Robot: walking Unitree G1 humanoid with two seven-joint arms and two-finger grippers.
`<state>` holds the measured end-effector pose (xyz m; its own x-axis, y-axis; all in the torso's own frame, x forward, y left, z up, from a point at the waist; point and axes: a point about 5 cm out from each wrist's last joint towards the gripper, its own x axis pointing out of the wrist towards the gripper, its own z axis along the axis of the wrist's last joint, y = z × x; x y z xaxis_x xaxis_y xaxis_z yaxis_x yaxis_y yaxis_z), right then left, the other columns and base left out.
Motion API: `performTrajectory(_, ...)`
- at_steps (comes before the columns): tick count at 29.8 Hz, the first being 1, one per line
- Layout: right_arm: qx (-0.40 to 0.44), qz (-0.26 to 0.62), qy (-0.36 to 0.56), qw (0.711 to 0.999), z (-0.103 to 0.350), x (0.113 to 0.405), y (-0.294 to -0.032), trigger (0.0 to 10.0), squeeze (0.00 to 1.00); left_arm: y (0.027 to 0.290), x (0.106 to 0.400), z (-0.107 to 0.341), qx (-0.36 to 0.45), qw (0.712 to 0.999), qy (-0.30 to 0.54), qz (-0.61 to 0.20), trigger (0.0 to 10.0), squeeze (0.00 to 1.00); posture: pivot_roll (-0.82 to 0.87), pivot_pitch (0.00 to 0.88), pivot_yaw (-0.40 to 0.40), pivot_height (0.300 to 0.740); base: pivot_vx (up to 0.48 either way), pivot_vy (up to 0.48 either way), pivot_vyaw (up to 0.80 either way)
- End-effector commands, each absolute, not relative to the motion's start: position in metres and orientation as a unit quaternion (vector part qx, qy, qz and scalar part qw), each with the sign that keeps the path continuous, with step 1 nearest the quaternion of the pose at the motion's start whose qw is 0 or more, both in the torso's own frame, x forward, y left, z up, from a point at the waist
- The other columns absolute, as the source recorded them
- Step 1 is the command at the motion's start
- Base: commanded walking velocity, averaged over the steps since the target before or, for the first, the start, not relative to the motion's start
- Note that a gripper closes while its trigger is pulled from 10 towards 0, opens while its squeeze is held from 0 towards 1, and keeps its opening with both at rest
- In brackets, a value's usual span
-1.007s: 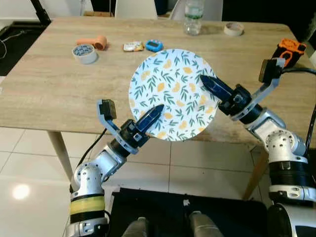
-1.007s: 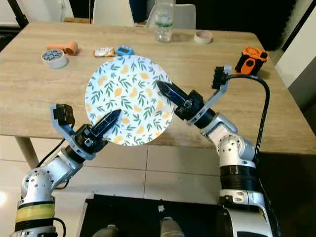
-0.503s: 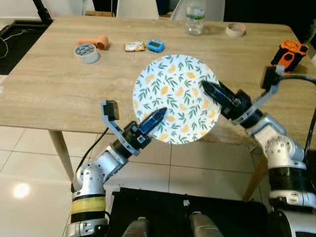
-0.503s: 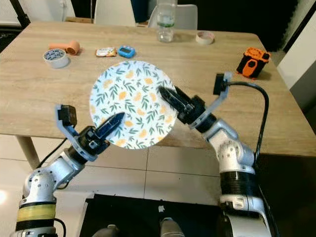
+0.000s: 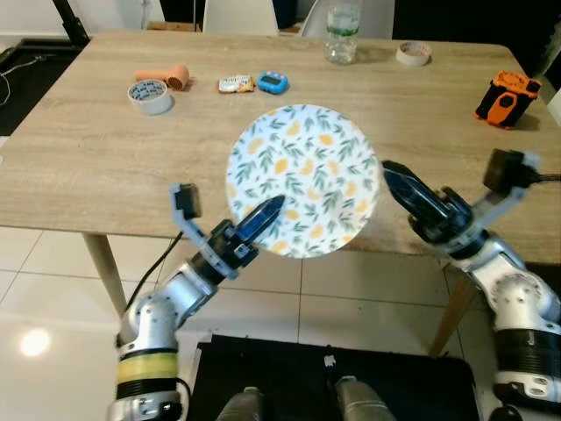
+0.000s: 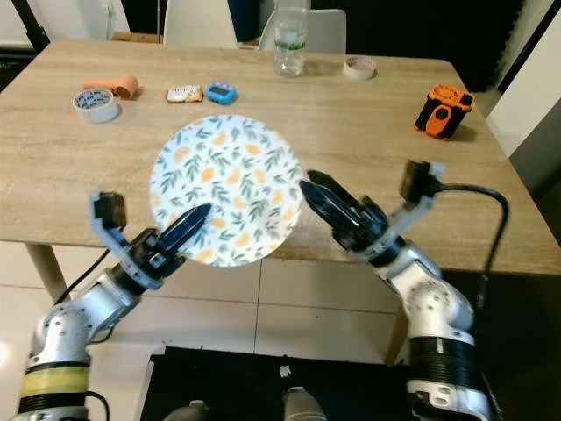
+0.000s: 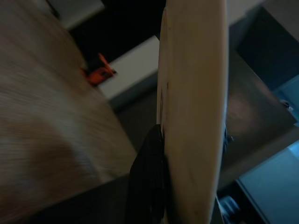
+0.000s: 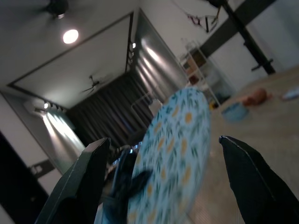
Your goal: Restocking fridge
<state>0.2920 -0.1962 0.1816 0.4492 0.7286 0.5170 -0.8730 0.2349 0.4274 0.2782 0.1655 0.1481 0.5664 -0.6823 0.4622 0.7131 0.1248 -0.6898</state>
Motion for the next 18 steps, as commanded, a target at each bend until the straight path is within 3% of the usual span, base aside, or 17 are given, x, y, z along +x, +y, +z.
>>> performTrajectory(1, 0.350, 0.530, -0.103, 0.765, 0.180, 0.285, -0.198, 10.0, 0.00, 0.175, 0.274, 0.148, -0.466, 0.751, -0.031, -0.466, 10.0, 0.00, -0.03, 0.089, -0.019, 0.740, 0.000, 0.000, 0.00)
performTrajectory(8, 0.360, 0.575, -0.025, 0.734, 0.158, 0.252, -0.204, 10.0, 0.00, 0.202, 0.241, 0.145, -0.431, 0.738, -0.038, -0.518, 10.0, 0.00, -0.03, 0.093, -0.015, 0.740, 0.000, 0.000, 0.00)
performTrajectory(10, 0.344, 0.598, 0.055, 0.722, 0.136, 0.234, -0.201, 10.0, 0.00, 0.206, 0.223, 0.139, -0.414, 0.726, -0.012, -0.550, 10.0, 0.00, -0.02, 0.094, -0.014, 0.740, 0.000, 0.000, 0.00)
performTrajectory(13, 0.319, 0.601, 0.121, 0.723, 0.116, 0.224, -0.199, 10.0, 0.00, 0.205, 0.212, 0.130, -0.394, 0.722, 0.027, -0.569, 10.0, 0.00, -0.02, 0.098, -0.015, 0.740, 0.000, 0.000, 0.00)
performTrajectory(15, 0.286, 0.582, 0.176, 0.740, 0.094, 0.219, -0.200, 10.0, 0.00, 0.201, 0.202, 0.114, -0.351, 0.732, 0.096, -0.577, 10.0, 0.00, -0.02, 0.098, -0.015, 0.740, 0.000, 0.000, 0.00)
performTrajectory(18, 0.278, 0.574, 0.192, 0.746, 0.087, 0.218, -0.201, 10.0, 0.00, 0.201, 0.199, 0.107, -0.335, 0.735, 0.121, -0.577, 10.0, 0.00, -0.02, 0.098, -0.015, 0.740, 0.000, 0.000, 0.00)
